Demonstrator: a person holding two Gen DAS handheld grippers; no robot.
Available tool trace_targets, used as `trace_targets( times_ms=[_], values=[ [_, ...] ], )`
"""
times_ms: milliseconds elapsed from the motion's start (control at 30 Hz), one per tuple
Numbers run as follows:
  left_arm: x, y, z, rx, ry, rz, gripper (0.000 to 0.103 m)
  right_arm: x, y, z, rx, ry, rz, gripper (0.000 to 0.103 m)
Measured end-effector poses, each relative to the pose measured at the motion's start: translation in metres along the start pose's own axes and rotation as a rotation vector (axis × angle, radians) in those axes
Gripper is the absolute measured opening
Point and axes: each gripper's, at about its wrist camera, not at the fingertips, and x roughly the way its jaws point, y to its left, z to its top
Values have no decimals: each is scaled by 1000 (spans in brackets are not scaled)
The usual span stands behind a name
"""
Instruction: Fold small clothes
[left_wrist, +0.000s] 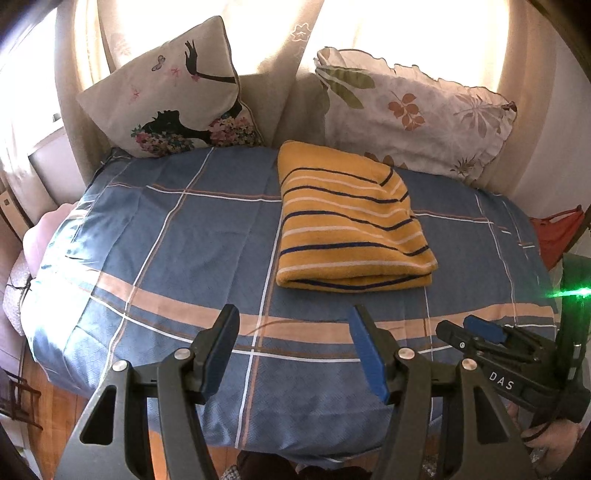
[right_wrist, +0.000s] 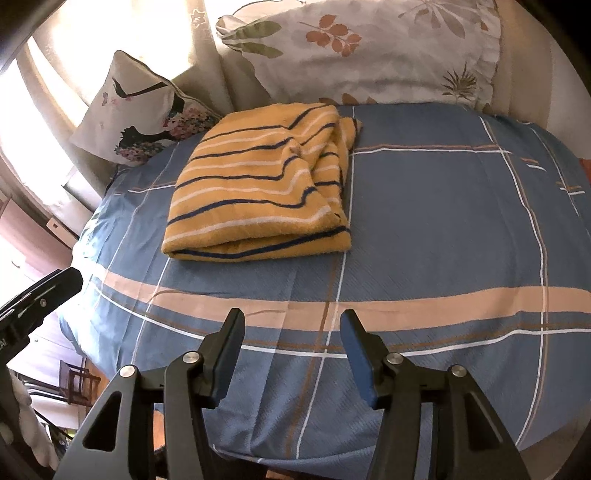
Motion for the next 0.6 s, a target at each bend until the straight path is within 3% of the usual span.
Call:
trace_targets(
  times_ms=[267, 467, 600],
  values=[
    [-2, -1, 1, -3, -16, 3, 62, -1, -1, 1, 0, -7, -2, 60],
    [-3, 2, 2, -11, -36, 14, 68, 0, 2, 3, -20, -12, -6, 62],
    [5, 7, 5, -30, -25, 5, 68, -4, 3, 27, -45, -70, -18, 62]
  ],
)
